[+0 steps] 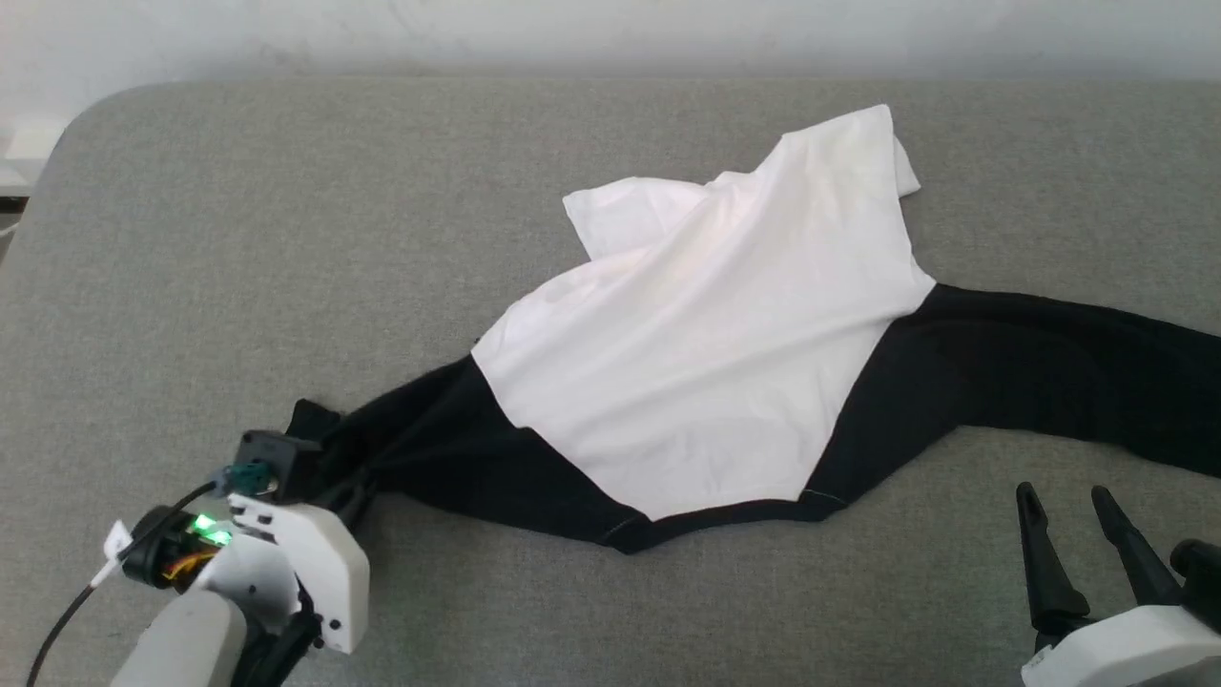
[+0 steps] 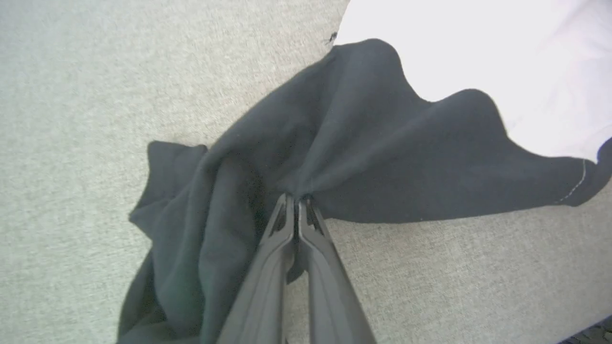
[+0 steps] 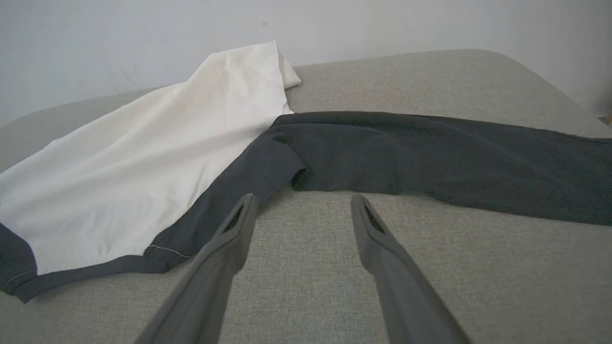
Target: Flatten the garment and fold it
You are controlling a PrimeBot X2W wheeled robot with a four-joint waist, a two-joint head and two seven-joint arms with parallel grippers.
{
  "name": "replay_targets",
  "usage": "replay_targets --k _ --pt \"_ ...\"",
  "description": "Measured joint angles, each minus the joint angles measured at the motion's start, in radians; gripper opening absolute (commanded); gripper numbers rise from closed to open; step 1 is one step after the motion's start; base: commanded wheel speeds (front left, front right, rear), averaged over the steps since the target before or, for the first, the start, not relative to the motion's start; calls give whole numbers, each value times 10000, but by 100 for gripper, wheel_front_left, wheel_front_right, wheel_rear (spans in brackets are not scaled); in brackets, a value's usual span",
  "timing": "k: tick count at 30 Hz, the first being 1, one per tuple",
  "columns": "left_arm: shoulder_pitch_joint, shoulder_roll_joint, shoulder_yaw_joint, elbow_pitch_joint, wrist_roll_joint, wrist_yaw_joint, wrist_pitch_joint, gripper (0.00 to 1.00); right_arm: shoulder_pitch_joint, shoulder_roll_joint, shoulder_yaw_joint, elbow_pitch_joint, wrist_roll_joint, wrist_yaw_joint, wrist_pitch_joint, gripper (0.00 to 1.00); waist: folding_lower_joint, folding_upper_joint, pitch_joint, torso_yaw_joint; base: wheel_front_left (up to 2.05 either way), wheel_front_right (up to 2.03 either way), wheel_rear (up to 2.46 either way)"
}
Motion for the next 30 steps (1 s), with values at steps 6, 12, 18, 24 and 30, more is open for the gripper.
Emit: replay_targets --k 6,12,18,24,30 --pt "89 -242 130 140 324 240 -1987 100 -25 0 31 6 -2 0 25 100 0 0 172 91 0 0 0" --pt "661 -926 387 -293 -4 504 -3317 100 -70 2 79 69 0 0 21 100 1 0 292 90 0 0 0" --pt "1889 -1172 681 -1988 117 1421 -4184 100 -72 0 31 196 25 0 -71 100 -1 0 154 103 0 0 0" --pt "2904 -1377 276 -3028 416 2184 -3258 100 -64 -2 119 355 123 0 -109 100 -2 0 -129 222 0 0 0" --pt "2850 -1267 -203 -3271 658 2171 -2485 100 -68 2 276 462 128 0 -198 100 -2 0 -172 218 0 0 0"
